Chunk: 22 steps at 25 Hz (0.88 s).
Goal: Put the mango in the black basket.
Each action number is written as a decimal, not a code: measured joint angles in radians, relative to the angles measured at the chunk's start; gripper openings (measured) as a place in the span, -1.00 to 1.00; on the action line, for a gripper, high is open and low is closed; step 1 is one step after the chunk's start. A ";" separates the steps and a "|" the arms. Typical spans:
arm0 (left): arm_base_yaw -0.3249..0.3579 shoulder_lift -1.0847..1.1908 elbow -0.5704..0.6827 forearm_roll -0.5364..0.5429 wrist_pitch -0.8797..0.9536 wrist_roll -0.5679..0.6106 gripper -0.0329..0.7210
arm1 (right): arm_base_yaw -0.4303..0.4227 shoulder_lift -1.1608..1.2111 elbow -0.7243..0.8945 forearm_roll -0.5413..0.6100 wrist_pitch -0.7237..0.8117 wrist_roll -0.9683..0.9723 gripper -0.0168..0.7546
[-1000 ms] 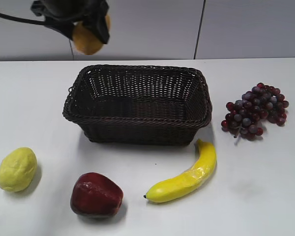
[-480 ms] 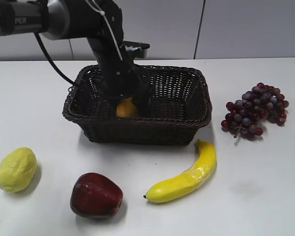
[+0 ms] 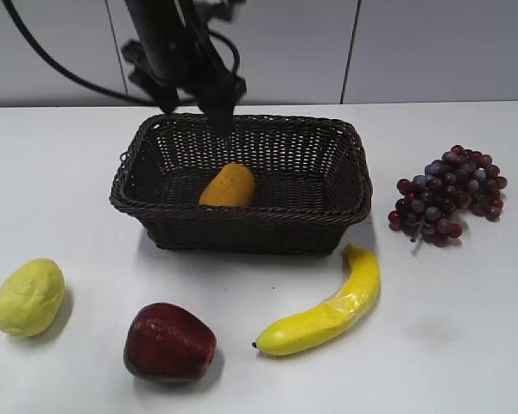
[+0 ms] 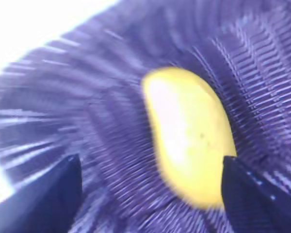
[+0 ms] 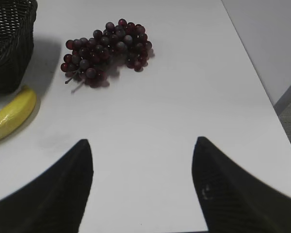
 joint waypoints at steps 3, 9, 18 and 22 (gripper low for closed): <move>0.017 -0.092 -0.084 0.077 0.032 -0.001 0.85 | 0.000 0.000 0.000 0.000 0.000 0.000 0.34; 0.132 -0.236 -0.062 0.124 0.045 -0.040 0.78 | 0.000 0.000 0.000 0.000 0.000 0.000 0.34; 0.373 -0.523 0.516 0.029 0.050 -0.053 0.60 | 0.000 0.000 0.000 0.000 0.000 0.000 0.34; 0.407 -0.716 0.867 0.019 0.053 -0.074 0.60 | 0.000 0.000 0.000 0.000 0.000 0.000 0.34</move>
